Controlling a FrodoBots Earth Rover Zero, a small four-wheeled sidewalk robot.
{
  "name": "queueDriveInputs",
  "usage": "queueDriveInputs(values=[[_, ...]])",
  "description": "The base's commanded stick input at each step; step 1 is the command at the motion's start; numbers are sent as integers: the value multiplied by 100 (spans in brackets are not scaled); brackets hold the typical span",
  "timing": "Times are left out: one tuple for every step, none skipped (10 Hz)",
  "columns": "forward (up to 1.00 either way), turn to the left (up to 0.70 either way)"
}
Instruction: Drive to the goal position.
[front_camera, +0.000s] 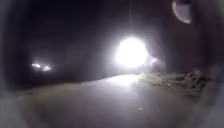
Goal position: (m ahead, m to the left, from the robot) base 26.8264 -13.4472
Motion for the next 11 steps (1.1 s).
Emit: queueDriveInputs(values=[[100, 0], [100, 0], [100, 0], [100, 0], [100, 0], [100, 0], [100, 0], [100, 0], [100, 0], [100, 0], [100, 0]])
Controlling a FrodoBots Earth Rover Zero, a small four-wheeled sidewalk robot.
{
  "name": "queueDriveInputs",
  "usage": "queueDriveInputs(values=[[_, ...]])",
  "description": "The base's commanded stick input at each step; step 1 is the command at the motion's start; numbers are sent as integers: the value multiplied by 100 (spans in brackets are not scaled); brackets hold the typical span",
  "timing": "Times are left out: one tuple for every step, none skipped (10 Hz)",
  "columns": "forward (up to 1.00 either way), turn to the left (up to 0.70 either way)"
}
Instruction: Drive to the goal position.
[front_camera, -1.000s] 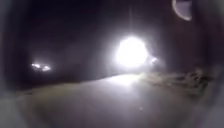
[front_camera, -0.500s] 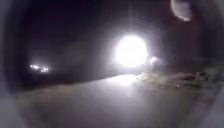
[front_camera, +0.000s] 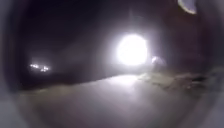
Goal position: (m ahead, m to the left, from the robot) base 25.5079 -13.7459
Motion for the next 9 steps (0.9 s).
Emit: queueDriveInputs(values=[[100, 0], [100, 0], [100, 0], [100, 0], [100, 0], [100, 0], [100, 0], [100, -2], [100, -5]])
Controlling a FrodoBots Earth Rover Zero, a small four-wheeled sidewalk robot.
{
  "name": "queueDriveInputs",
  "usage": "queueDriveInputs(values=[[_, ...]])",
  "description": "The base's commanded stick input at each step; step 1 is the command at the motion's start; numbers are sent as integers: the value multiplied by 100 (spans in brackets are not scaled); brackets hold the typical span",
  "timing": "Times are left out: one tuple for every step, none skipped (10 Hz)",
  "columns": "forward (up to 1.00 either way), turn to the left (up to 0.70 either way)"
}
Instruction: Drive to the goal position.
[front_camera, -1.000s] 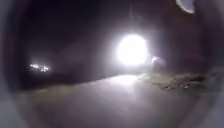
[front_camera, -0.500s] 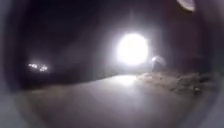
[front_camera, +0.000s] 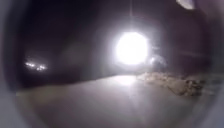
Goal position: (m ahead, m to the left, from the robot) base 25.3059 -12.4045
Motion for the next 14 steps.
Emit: queueDriveInputs(values=[[100, -8], [100, -9], [100, -9], [100, -5], [100, -3], [100, -2], [100, -2], [100, 0], [100, -2], [100, 0], [100, 0], [100, 0], [100, 0], [100, 0]])
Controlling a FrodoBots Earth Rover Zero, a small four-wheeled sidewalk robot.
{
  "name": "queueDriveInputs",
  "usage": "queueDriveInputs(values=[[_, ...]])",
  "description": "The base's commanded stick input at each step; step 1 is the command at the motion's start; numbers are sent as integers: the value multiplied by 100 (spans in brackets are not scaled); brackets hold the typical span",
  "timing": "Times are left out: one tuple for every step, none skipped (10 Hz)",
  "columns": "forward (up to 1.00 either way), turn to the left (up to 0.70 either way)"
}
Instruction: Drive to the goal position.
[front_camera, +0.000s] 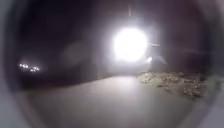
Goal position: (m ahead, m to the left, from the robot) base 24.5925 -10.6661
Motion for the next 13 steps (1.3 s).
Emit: queueDriveInputs(values=[[100, 0], [100, 0], [100, 0], [100, 0], [100, -2], [100, -2], [100, 0], [100, 0], [100, 0], [100, -1], [100, -2], [100, -2], [100, -4]])
